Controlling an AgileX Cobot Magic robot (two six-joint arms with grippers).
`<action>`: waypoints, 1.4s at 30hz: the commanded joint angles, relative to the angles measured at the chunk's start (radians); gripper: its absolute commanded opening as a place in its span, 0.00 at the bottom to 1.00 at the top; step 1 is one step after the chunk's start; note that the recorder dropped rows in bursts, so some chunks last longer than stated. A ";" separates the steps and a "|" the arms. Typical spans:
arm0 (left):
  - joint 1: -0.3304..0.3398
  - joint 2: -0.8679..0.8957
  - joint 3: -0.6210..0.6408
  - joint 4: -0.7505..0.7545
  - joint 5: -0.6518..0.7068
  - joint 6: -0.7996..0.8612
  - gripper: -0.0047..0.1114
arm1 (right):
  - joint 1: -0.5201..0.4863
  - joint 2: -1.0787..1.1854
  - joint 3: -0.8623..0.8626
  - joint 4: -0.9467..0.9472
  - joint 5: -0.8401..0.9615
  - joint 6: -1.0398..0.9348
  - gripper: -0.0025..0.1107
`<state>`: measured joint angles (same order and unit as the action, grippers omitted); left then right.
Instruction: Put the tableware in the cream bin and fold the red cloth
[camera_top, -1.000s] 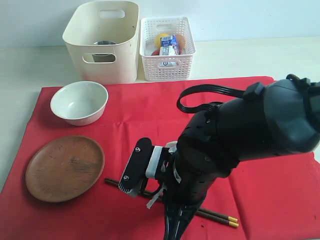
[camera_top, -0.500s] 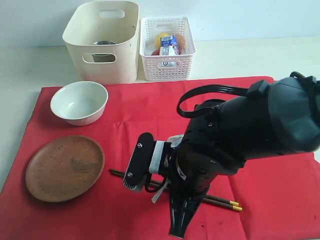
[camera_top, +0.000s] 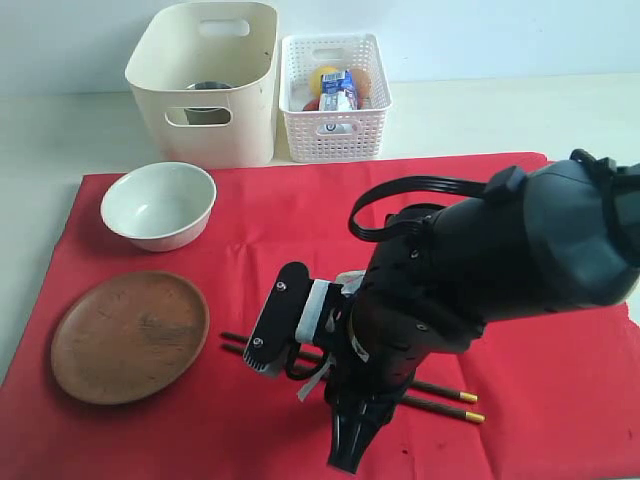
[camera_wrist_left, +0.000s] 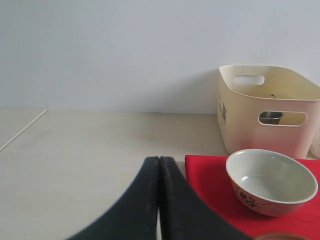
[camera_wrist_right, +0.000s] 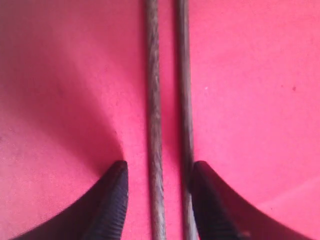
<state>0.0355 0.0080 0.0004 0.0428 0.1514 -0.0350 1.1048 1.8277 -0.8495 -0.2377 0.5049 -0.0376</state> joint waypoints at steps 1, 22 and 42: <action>0.003 -0.003 0.000 -0.005 -0.004 0.000 0.04 | 0.000 0.004 0.004 -0.006 -0.007 0.003 0.39; 0.003 -0.003 0.000 -0.005 -0.004 0.000 0.04 | 0.000 0.022 0.004 0.001 0.002 -0.025 0.26; 0.003 -0.003 0.000 -0.005 -0.004 0.000 0.04 | 0.000 0.022 0.004 -0.006 0.031 -0.031 0.02</action>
<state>0.0355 0.0080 0.0004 0.0428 0.1514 -0.0350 1.1048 1.8350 -0.8495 -0.2274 0.5123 -0.0585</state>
